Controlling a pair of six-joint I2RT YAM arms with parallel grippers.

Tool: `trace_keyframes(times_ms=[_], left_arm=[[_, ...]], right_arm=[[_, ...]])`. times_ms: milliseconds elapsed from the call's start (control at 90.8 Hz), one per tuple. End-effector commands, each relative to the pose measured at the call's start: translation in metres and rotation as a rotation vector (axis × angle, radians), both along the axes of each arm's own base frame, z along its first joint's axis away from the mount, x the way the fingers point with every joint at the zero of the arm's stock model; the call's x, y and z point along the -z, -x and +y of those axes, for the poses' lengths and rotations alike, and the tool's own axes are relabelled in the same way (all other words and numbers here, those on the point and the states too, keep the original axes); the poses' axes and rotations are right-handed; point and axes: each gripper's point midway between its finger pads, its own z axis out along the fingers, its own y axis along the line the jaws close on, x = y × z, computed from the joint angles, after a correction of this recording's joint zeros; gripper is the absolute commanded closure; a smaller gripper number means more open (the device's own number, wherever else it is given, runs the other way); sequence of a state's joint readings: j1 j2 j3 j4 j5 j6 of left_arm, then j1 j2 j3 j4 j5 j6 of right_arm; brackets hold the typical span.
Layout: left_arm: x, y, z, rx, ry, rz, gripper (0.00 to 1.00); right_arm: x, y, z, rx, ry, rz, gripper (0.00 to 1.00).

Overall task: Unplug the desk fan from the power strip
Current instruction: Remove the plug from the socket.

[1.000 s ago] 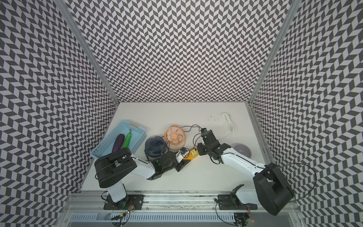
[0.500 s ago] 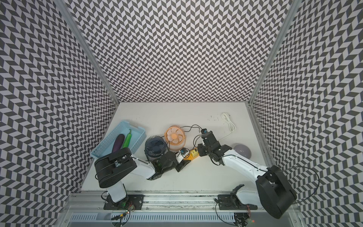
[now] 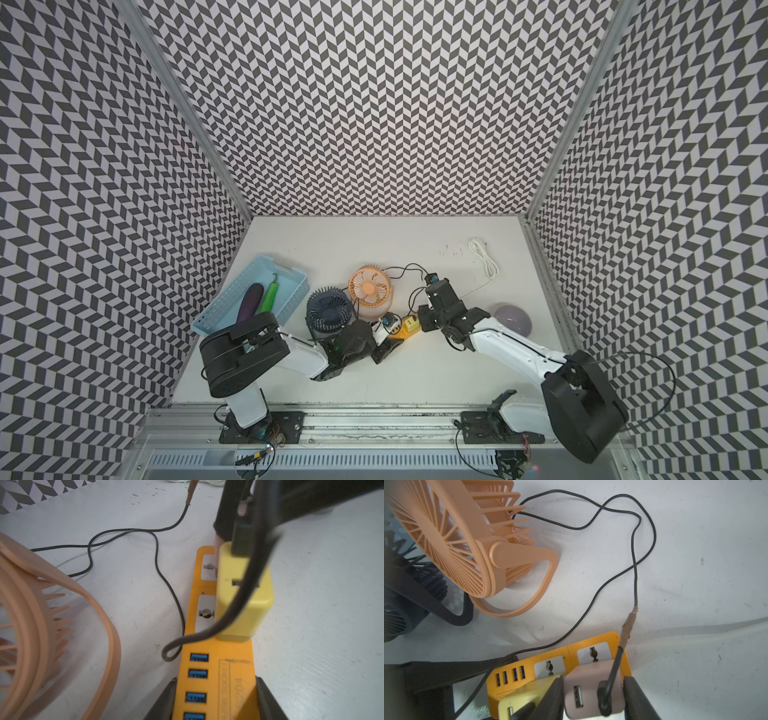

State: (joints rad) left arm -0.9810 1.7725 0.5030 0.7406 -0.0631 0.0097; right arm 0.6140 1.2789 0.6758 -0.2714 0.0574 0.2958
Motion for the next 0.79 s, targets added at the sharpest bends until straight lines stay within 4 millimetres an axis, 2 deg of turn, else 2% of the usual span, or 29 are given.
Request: trace_keyframes(times_ms=[0,143,419,584,782], left_arm=[[0.009,-0.001,0.006,-0.015,-0.037,0.019,0.71],[0.010,-0.001,0.007,-0.016,-0.038,0.022,0.71],[0.011,0.000,0.008,-0.018,-0.041,0.024,0.72],[0.010,-0.001,0.006,-0.015,-0.039,0.024,0.72],[0.013,-0.001,0.005,-0.012,-0.044,0.029,0.72]], right_arm=[[-0.024,0.000,0.027,-0.071,-0.095,-0.070,0.82],[-0.030,-0.001,0.031,-0.074,-0.121,-0.081,0.82],[-0.020,-0.015,0.002,0.052,-0.119,-0.033,0.82],[-0.021,-0.011,0.009,0.007,-0.106,-0.043,0.83],[-0.031,-0.003,0.027,-0.045,-0.098,-0.079,0.84]])
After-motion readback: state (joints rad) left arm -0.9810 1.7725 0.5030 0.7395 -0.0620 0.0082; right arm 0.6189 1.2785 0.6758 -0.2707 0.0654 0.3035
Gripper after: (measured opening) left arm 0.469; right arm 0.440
